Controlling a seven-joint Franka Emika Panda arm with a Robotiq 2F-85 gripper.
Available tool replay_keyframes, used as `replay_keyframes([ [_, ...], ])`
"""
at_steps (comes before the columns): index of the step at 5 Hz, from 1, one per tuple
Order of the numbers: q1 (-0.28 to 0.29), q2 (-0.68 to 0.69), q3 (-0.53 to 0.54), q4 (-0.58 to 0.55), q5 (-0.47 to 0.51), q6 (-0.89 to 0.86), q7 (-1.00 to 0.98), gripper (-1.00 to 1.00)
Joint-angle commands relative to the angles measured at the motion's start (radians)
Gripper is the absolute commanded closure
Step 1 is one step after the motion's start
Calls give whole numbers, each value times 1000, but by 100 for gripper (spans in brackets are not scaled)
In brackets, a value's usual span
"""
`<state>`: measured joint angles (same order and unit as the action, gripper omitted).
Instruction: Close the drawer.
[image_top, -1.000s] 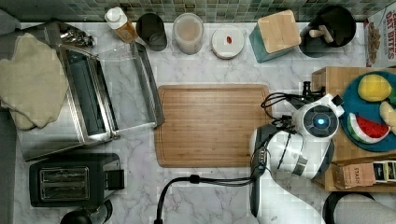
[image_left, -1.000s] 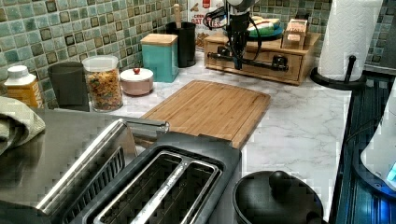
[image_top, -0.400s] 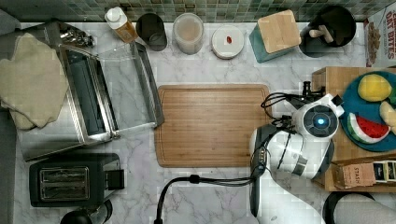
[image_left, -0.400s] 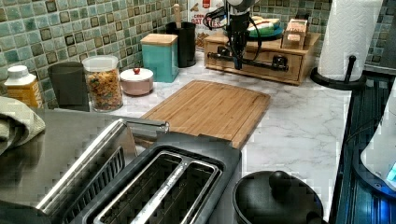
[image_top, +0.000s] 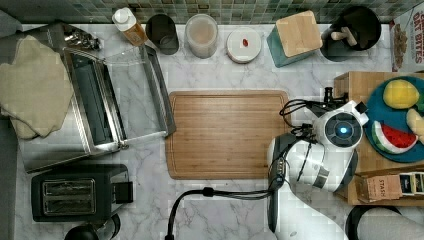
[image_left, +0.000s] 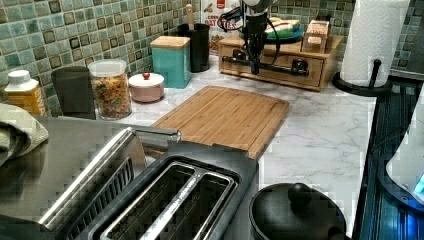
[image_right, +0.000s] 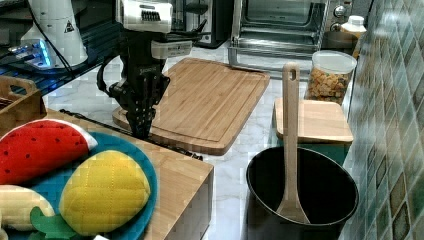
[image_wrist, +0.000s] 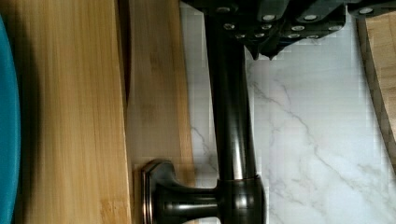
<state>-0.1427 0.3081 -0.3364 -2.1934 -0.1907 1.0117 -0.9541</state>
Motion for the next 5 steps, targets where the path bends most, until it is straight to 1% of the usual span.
replay_keyframes([
  [1, -120, -31, -141, 122, -27, 58, 7, 100],
  [4, -120, -31, -141, 122, -27, 58, 7, 100],
  [5, -152, -35, -108, 123, -46, 56, 20, 100],
])
